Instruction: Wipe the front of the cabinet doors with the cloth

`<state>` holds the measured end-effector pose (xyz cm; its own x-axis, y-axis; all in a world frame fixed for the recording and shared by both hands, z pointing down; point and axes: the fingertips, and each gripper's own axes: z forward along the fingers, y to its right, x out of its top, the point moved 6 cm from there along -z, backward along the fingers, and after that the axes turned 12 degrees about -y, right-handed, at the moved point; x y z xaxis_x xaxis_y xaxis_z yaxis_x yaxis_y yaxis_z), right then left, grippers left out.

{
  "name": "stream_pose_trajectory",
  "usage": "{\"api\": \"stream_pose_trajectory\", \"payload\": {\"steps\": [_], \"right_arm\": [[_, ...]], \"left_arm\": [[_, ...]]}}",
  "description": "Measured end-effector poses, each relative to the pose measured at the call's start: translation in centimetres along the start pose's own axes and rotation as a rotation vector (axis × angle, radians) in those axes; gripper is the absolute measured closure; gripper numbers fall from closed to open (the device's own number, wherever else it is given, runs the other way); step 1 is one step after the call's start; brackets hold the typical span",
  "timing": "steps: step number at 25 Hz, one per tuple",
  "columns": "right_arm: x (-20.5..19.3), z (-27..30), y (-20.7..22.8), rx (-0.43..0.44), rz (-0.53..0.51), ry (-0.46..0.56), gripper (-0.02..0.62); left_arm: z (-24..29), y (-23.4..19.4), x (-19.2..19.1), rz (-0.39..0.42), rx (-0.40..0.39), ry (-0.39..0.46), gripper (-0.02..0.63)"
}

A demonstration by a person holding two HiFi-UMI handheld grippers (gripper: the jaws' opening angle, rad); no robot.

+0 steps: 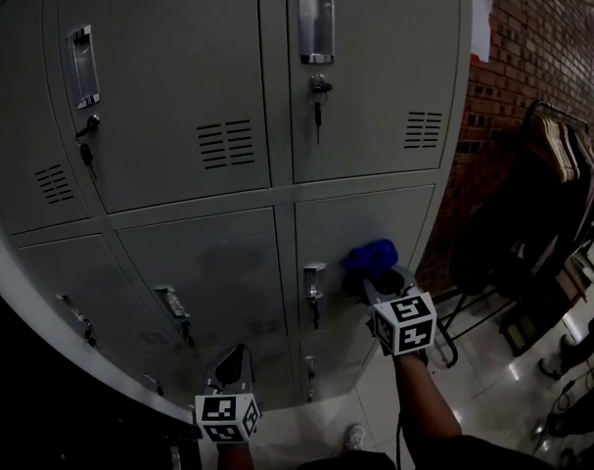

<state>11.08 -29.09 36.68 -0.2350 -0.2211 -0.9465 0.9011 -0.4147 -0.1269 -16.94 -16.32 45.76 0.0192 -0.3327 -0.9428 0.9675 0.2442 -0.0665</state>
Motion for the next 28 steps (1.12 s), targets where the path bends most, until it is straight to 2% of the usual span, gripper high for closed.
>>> {"api": "stream_pose_trajectory", "payload": {"steps": [10,16,18,21,28], "right_arm": [[1.8,1.5,-7.3,0.156,-0.036,0.029,0.488],[1.9,1.0,-7.2,0.198,-0.027,0.063,0.488],[1.6,0.2,-6.3,0.173,-0.032,0.078,0.486],[0.3,-1.1,-3.5,0.087,-0.048,0.062,0.486],[-5.0,-3.1,6.1,-0.138,0.023,-0.051,0.485]], "left_arm": [[-0.4,-0.3,-0.3,-0.008,0.003,-0.003,0.591],[-0.6,-0.5,-0.4,-0.009,0.014,-0.007,0.591],[-0.6,-0.6,-0.3,-0.009,0.017,-0.006,0.592],[-0.5,-0.5,-0.2,-0.008,0.021,-0.004,0.592],[0.2,0.1,-0.2,-0.004,0.010,-0.014,0.592]]}}
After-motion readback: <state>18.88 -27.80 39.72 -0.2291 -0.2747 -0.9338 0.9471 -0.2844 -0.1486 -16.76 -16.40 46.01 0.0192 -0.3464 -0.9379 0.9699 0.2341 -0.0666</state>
